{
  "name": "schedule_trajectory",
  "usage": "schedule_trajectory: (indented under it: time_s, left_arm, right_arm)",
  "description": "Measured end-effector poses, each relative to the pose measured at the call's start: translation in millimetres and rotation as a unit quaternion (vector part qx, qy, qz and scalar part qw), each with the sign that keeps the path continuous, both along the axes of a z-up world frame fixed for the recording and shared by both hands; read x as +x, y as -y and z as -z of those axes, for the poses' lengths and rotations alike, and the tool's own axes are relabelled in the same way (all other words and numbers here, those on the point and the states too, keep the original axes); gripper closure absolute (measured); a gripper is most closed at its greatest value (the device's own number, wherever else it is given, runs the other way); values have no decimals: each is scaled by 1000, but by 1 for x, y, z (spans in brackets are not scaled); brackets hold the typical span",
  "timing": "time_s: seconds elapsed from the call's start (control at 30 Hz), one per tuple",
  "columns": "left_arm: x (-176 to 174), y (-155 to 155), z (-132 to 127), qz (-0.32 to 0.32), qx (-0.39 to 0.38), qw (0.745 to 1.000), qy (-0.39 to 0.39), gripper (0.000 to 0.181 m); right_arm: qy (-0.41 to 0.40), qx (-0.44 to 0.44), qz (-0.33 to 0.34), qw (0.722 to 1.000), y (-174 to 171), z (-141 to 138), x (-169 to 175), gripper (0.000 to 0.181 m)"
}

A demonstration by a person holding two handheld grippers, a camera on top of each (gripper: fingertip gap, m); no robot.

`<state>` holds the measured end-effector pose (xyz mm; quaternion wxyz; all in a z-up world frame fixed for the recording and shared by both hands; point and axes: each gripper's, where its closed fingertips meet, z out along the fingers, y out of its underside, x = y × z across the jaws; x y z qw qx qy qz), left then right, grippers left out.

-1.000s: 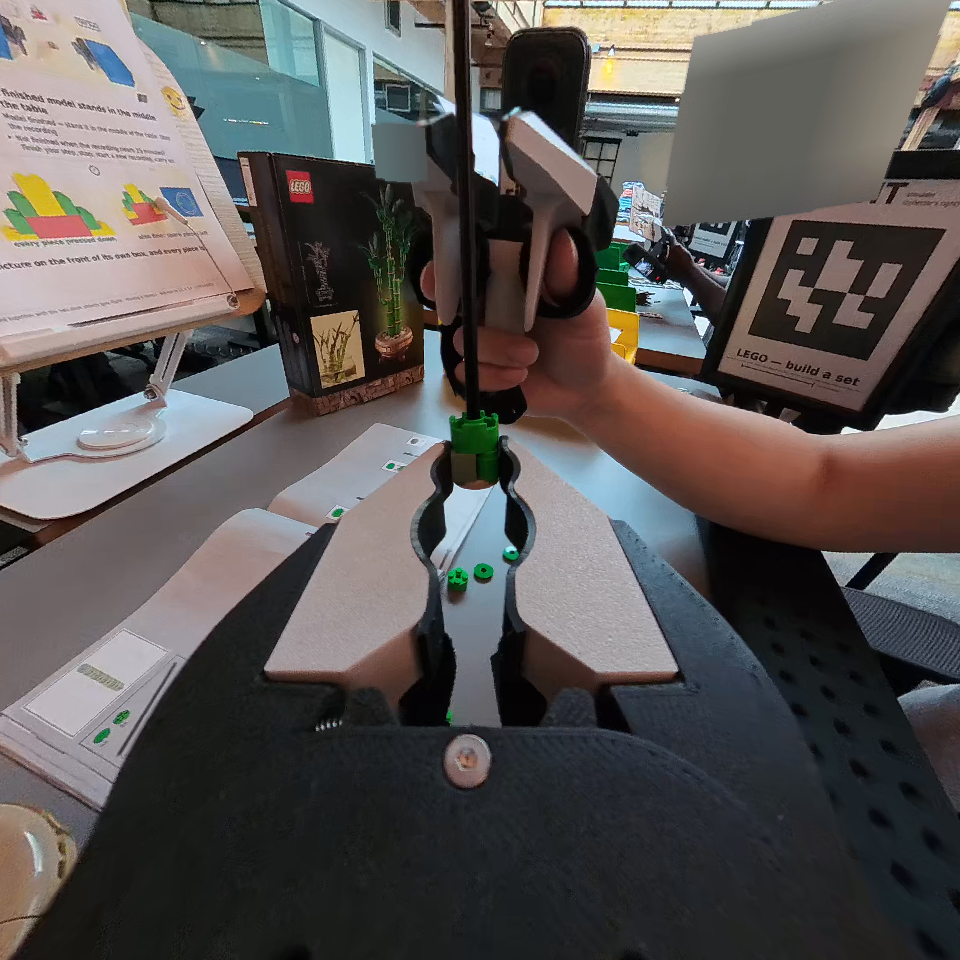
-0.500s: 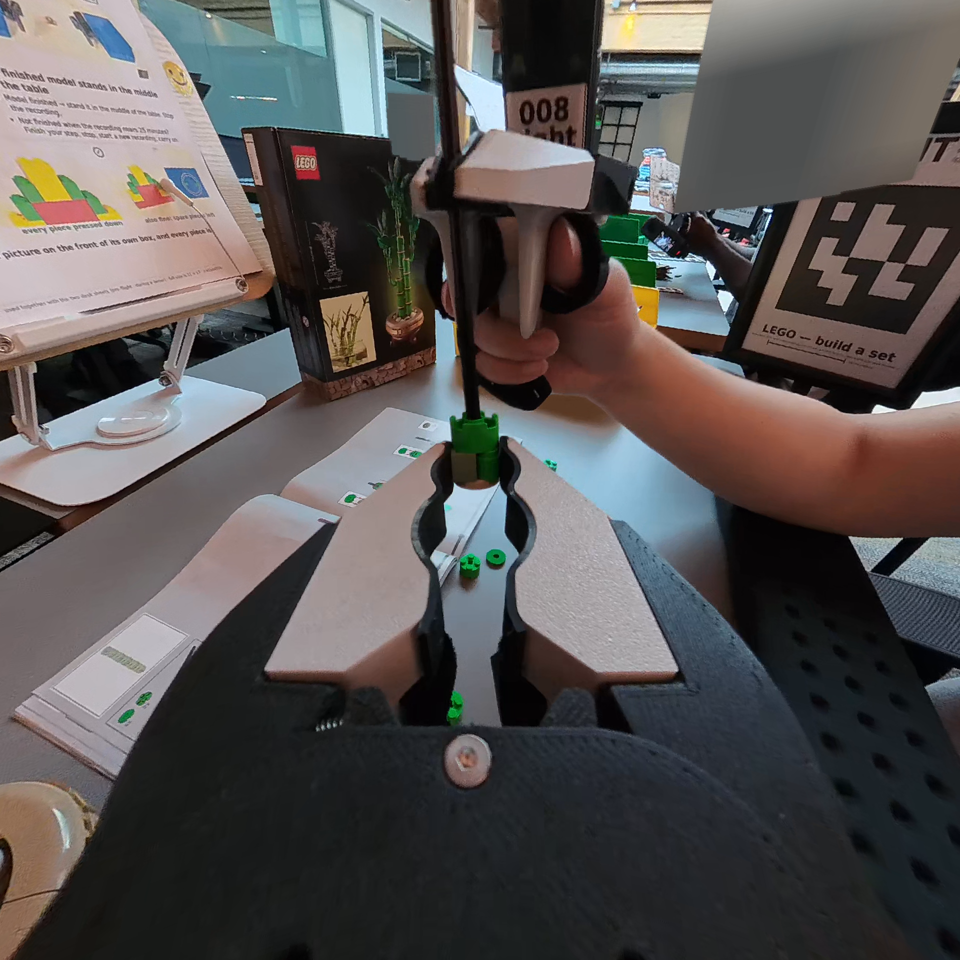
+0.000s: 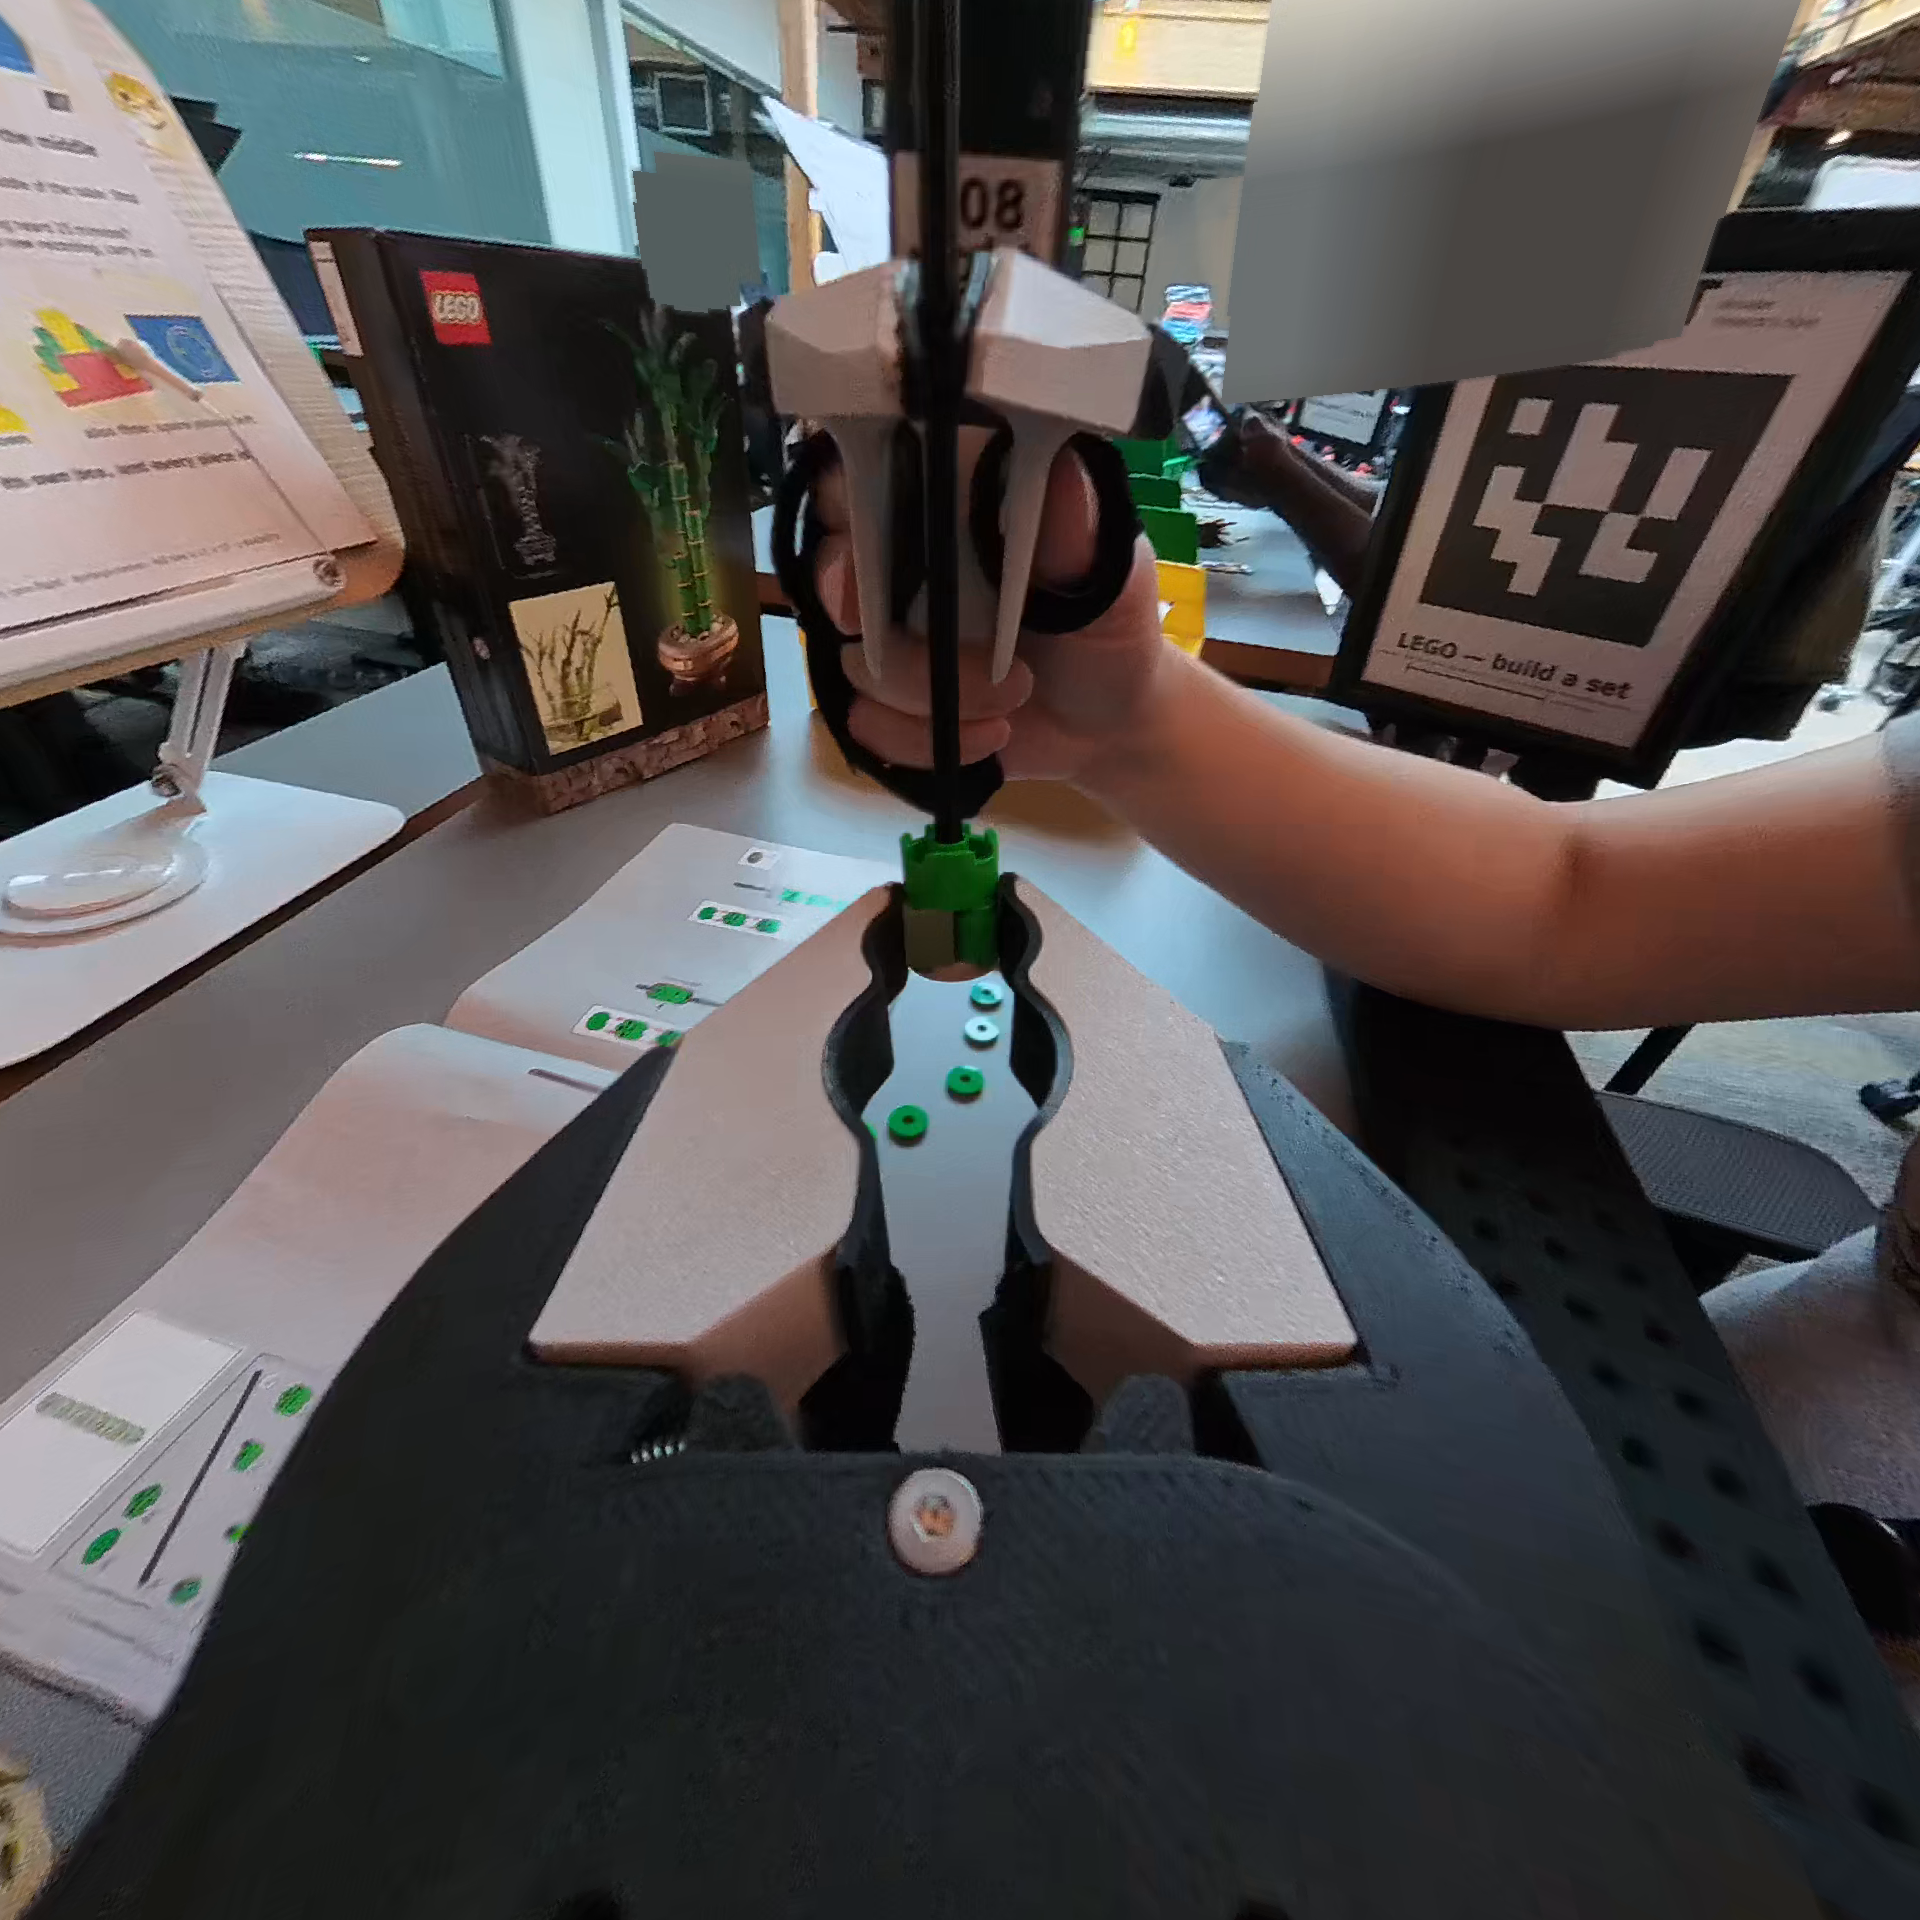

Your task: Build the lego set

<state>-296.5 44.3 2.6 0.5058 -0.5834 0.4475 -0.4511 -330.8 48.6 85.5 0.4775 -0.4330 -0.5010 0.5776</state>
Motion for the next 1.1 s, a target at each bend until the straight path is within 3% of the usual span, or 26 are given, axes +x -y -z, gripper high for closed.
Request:
schedule_trajectory:
  time_s: [0.27, 0.37, 0.6, 0.7, 0.83, 0.93, 1.1]
  left_arm:
    - [-2, 5, -11, 18, -10, 999, 32, 166]
    - [-4, 7, -17, 24, -12, 999, 45, 167]
    - [-5, 20, -23, 78, -52, 993, 72, 167]
    - [-7, 14, -23, 57, -38, 995, 68, 167]
    - [-10, 2, -18, 0, 12, 999, 38, 166]
    - [-11, 4, -23, 6, 6, 998, 55, 167]
    - [-16, 4, -26, 33, -59, 995, 79, 167]
  right_arm:
    - [-9, -23, 22, 999, -7, -8, 0, 178]
    - [-7, -34, 34, 999, -11, -10, -2, 164]
    - [-33, -46, 14, 998, -2, -25, 3, 153]
    - [-6, -35, -3, 999, 4, -16, 2, 147]
    - [31, 4, 9, 999, 3, -4, 4, 143]
    - [66, 55, 10, 996, 6, 10, 9, 134]
    - [152, 256, 112, 948, -8, 47, 3, 115]
